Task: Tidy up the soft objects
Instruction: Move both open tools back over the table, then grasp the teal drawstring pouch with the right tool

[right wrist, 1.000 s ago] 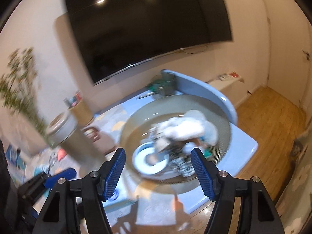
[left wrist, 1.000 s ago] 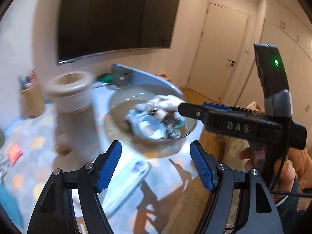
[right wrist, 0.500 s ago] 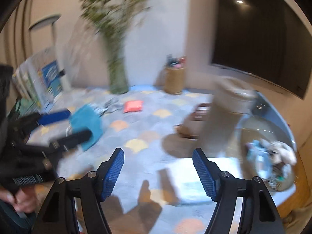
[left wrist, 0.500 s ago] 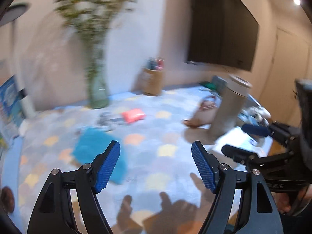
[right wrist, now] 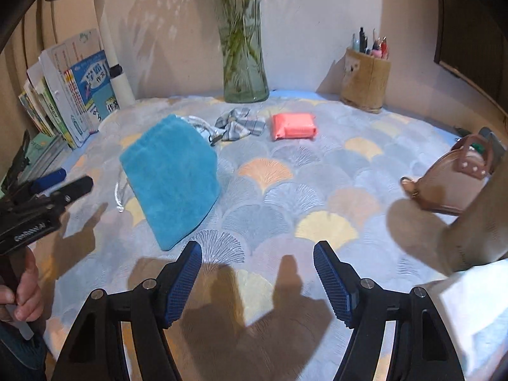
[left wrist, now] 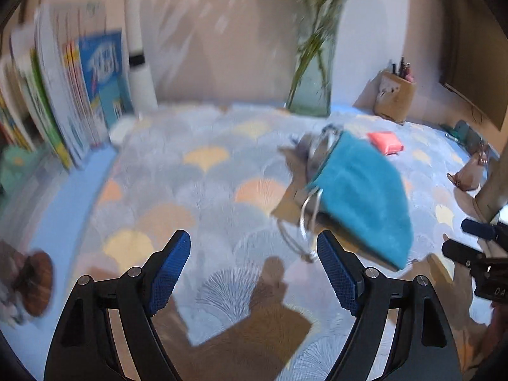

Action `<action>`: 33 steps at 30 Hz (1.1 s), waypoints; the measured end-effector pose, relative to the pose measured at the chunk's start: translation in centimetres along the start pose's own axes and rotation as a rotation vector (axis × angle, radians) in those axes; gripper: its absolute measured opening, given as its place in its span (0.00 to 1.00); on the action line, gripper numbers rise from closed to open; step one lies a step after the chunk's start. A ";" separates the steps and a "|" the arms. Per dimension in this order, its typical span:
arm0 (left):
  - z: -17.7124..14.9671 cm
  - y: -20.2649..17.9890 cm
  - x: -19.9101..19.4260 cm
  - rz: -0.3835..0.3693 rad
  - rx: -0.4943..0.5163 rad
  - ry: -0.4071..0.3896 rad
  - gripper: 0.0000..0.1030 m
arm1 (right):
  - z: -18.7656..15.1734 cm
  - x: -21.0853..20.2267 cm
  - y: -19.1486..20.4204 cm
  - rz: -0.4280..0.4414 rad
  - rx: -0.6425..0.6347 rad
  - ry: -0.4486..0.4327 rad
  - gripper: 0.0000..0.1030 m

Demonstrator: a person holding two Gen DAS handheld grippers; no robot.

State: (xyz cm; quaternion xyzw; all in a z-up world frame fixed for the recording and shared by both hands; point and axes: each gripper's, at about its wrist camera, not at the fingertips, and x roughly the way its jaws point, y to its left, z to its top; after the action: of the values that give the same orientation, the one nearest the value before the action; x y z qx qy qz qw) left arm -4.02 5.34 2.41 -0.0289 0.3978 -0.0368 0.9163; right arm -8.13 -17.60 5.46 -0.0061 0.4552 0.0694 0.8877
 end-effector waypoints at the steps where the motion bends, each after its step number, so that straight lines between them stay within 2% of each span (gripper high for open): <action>1: 0.0 0.2 0.5 0.005 -0.010 0.025 0.78 | -0.1 0.4 0.1 0.004 0.003 0.003 0.69; 7: -0.2 -0.1 1.8 0.037 0.006 0.087 0.78 | -0.6 2.2 -0.4 0.005 0.034 0.049 0.69; 12: -0.6 -0.2 0.7 0.019 0.004 0.042 0.78 | -0.2 2.2 -0.7 0.021 0.061 0.062 0.69; 16: -0.5 0.8 0.5 -0.004 -0.044 0.035 0.78 | 1.3 2.5 0.1 0.163 0.099 0.106 0.69; 18: -0.4 1.3 0.5 -0.019 -0.068 0.032 0.78 | 2.6 2.5 1.0 0.188 0.086 0.096 0.71; 23: -0.4 2.2 0.5 -0.041 -0.112 0.025 0.78 | 5.1 3.7 2.5 0.166 0.033 0.064 0.73; 26: -0.4 2.0 0.4 -0.044 -0.106 0.021 0.78 | 5.7 5.3 3.0 0.188 0.041 0.078 0.73; 29: -0.4 1.7 0.3 -0.030 -0.086 0.012 0.78 | 5.6 6.4 3.7 0.175 0.030 0.085 0.73; 31: -0.4 1.5 0.3 -0.025 -0.070 0.008 0.78 | 5.3 6.4 4.1 0.172 0.014 0.061 0.63; 33: -0.4 1.4 0.3 -0.021 -0.063 0.010 0.78 | 5.2 6.0 4.4 0.162 -0.005 0.038 0.45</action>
State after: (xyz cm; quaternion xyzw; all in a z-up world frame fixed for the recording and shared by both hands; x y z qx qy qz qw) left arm -4.03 6.65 1.80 -0.0617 0.4031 -0.0342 0.9124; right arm -1.00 -12.19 3.85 0.0269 0.4707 0.1419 0.8704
